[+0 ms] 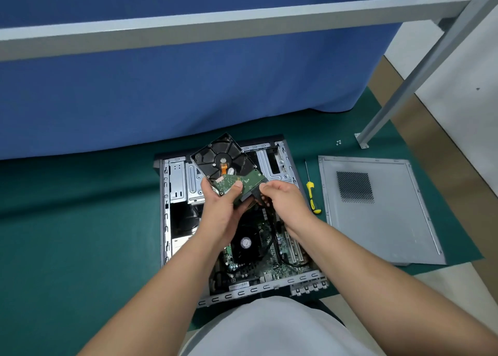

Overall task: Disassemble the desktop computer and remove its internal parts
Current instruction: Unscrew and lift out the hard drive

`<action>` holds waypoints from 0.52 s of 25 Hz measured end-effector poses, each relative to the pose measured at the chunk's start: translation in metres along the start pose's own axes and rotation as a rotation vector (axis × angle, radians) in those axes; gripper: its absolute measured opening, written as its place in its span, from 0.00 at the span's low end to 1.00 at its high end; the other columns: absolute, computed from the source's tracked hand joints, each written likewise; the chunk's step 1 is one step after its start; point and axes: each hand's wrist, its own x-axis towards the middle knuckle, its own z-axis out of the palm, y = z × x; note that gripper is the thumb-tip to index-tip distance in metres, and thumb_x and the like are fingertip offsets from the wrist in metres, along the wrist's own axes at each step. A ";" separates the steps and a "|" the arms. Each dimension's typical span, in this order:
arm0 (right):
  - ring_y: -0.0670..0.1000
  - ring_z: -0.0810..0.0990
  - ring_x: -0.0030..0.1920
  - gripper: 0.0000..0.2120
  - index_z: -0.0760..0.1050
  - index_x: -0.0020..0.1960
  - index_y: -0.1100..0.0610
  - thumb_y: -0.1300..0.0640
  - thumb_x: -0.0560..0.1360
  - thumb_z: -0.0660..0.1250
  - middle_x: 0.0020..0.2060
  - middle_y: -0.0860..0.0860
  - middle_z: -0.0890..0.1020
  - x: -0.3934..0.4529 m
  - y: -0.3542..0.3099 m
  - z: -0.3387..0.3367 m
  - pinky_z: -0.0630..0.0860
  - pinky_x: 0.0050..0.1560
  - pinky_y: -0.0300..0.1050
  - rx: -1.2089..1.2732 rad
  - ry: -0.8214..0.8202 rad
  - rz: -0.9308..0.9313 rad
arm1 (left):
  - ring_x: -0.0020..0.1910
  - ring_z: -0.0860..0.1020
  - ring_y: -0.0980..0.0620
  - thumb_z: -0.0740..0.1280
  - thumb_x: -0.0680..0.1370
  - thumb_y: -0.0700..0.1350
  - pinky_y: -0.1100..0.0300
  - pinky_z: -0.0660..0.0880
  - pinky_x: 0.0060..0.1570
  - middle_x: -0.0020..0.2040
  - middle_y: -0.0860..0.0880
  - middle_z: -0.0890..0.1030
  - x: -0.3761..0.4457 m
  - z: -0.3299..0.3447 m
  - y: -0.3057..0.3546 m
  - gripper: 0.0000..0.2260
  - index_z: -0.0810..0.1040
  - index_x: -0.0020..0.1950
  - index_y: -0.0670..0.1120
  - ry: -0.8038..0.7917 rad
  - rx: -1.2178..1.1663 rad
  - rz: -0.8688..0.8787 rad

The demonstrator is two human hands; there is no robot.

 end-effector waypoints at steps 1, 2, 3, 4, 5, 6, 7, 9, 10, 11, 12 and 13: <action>0.52 0.81 0.40 0.12 0.81 0.38 0.54 0.56 0.80 0.69 0.37 0.52 0.84 0.001 -0.002 -0.003 0.80 0.44 0.44 -0.027 -0.033 0.006 | 0.59 0.84 0.40 0.72 0.78 0.35 0.44 0.82 0.57 0.64 0.38 0.81 0.003 -0.005 0.006 0.32 0.63 0.73 0.60 -0.016 0.018 -0.027; 0.53 0.80 0.39 0.13 0.81 0.37 0.53 0.56 0.80 0.69 0.36 0.52 0.83 0.002 -0.002 -0.005 0.80 0.44 0.44 -0.034 -0.054 0.015 | 0.59 0.84 0.40 0.72 0.78 0.35 0.43 0.81 0.58 0.64 0.38 0.81 0.005 -0.007 0.011 0.34 0.61 0.75 0.59 -0.028 0.038 -0.045; 0.53 0.80 0.39 0.13 0.81 0.36 0.53 0.56 0.80 0.69 0.36 0.52 0.83 0.001 -0.002 -0.005 0.80 0.45 0.46 -0.017 -0.058 0.019 | 0.59 0.84 0.40 0.72 0.78 0.35 0.43 0.81 0.59 0.64 0.38 0.81 0.005 -0.008 0.012 0.36 0.59 0.77 0.60 -0.031 0.048 -0.051; 0.53 0.81 0.40 0.14 0.82 0.36 0.53 0.56 0.80 0.69 0.37 0.52 0.84 0.000 0.000 -0.001 0.80 0.48 0.47 0.018 -0.045 0.016 | 0.60 0.83 0.40 0.72 0.78 0.35 0.43 0.81 0.59 0.65 0.38 0.80 0.004 -0.005 0.011 0.38 0.57 0.78 0.61 -0.025 0.042 -0.045; 0.52 0.82 0.42 0.14 0.83 0.37 0.52 0.56 0.80 0.68 0.38 0.52 0.85 -0.001 0.001 0.004 0.80 0.51 0.49 0.060 -0.018 0.012 | 0.60 0.83 0.41 0.72 0.79 0.36 0.45 0.81 0.58 0.67 0.39 0.79 0.002 -0.001 0.007 0.39 0.55 0.78 0.63 -0.013 0.026 -0.029; 0.52 0.83 0.43 0.14 0.85 0.37 0.51 0.56 0.81 0.68 0.40 0.51 0.86 -0.002 0.003 0.008 0.80 0.54 0.50 0.097 0.017 0.006 | 0.60 0.84 0.42 0.71 0.79 0.36 0.47 0.82 0.57 0.67 0.40 0.78 0.000 0.003 0.002 0.40 0.54 0.78 0.65 0.000 0.007 -0.007; 0.52 0.83 0.44 0.14 0.85 0.38 0.49 0.56 0.81 0.68 0.41 0.52 0.87 -0.002 0.004 0.012 0.79 0.56 0.50 0.120 0.050 0.001 | 0.59 0.84 0.44 0.71 0.79 0.36 0.50 0.83 0.54 0.66 0.42 0.79 -0.002 0.005 -0.002 0.39 0.54 0.78 0.66 0.010 -0.010 0.011; 0.53 0.83 0.44 0.13 0.85 0.39 0.51 0.56 0.80 0.68 0.41 0.53 0.87 -0.002 0.003 0.012 0.80 0.56 0.52 0.086 0.062 -0.003 | 0.57 0.85 0.44 0.71 0.80 0.36 0.51 0.83 0.51 0.65 0.42 0.80 -0.002 0.003 -0.002 0.38 0.55 0.76 0.66 0.015 -0.026 0.011; 0.54 0.82 0.43 0.13 0.83 0.38 0.53 0.56 0.80 0.68 0.40 0.54 0.86 -0.001 0.001 0.009 0.80 0.56 0.54 0.035 0.036 -0.001 | 0.57 0.85 0.43 0.71 0.80 0.36 0.50 0.83 0.52 0.65 0.40 0.79 -0.001 0.000 0.003 0.37 0.56 0.76 0.66 0.009 -0.016 -0.006; 0.53 0.82 0.42 0.13 0.82 0.37 0.53 0.56 0.80 0.68 0.38 0.53 0.85 -0.001 -0.001 0.006 0.80 0.54 0.54 -0.020 -0.003 -0.002 | 0.57 0.85 0.42 0.71 0.79 0.35 0.48 0.83 0.53 0.65 0.38 0.79 0.000 -0.003 0.009 0.37 0.57 0.75 0.65 -0.001 0.003 -0.031; 0.52 0.81 0.41 0.13 0.80 0.37 0.53 0.56 0.80 0.68 0.36 0.51 0.84 -0.001 -0.003 0.002 0.80 0.51 0.52 -0.063 -0.046 -0.017 | 0.57 0.85 0.41 0.71 0.79 0.34 0.46 0.83 0.53 0.65 0.37 0.79 0.001 -0.005 0.014 0.35 0.60 0.73 0.63 -0.007 0.013 -0.052; 0.49 0.82 0.40 0.13 0.80 0.37 0.52 0.57 0.80 0.68 0.36 0.49 0.84 -0.002 -0.005 -0.003 0.80 0.50 0.49 -0.086 -0.083 -0.047 | 0.56 0.85 0.40 0.71 0.78 0.33 0.45 0.83 0.52 0.63 0.37 0.80 0.002 -0.007 0.016 0.31 0.64 0.70 0.60 0.001 -0.007 -0.058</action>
